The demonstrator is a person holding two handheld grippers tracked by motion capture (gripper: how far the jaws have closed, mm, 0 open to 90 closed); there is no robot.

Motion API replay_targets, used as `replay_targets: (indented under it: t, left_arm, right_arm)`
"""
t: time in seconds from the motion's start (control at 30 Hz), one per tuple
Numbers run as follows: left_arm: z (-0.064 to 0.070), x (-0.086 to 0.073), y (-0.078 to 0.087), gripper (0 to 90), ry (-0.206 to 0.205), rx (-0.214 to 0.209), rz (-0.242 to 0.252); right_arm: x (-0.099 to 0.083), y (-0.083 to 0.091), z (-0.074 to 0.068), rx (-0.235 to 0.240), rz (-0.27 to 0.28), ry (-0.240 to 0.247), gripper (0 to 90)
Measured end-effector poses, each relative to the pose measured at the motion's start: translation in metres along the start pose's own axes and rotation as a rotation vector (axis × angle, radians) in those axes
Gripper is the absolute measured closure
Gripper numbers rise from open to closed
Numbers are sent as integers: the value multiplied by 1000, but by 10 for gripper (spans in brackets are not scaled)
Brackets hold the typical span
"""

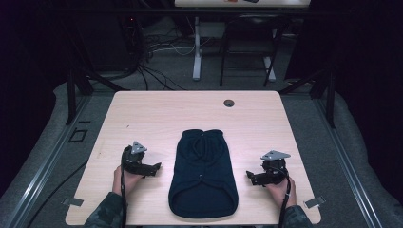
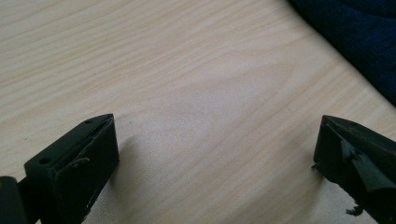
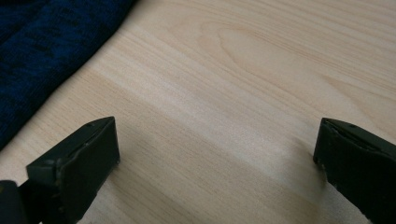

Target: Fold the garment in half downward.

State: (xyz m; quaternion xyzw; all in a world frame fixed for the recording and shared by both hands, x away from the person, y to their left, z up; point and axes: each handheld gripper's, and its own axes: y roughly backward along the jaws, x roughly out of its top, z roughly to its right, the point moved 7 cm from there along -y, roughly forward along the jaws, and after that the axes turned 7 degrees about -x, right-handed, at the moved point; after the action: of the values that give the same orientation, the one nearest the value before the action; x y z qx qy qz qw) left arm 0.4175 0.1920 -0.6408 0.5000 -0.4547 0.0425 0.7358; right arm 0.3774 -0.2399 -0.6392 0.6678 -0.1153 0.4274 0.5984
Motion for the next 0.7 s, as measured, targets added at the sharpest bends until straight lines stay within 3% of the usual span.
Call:
replay_targets:
  t: [0.43, 0.67, 0.7]
  left_arm:
    - [3, 1, -1, 0, 6, 7, -6]
    - [6, 3, -1, 5, -13, 4, -39]
    - [7, 5, -2, 2, -10, -7, -50]
  right_arm:
    - [2, -1, 1, -3, -5, -7, 23]
    - [6, 0, 5, 2, -45, -18, 66]
    - [8, 0, 5, 13, -56, -39, 66]
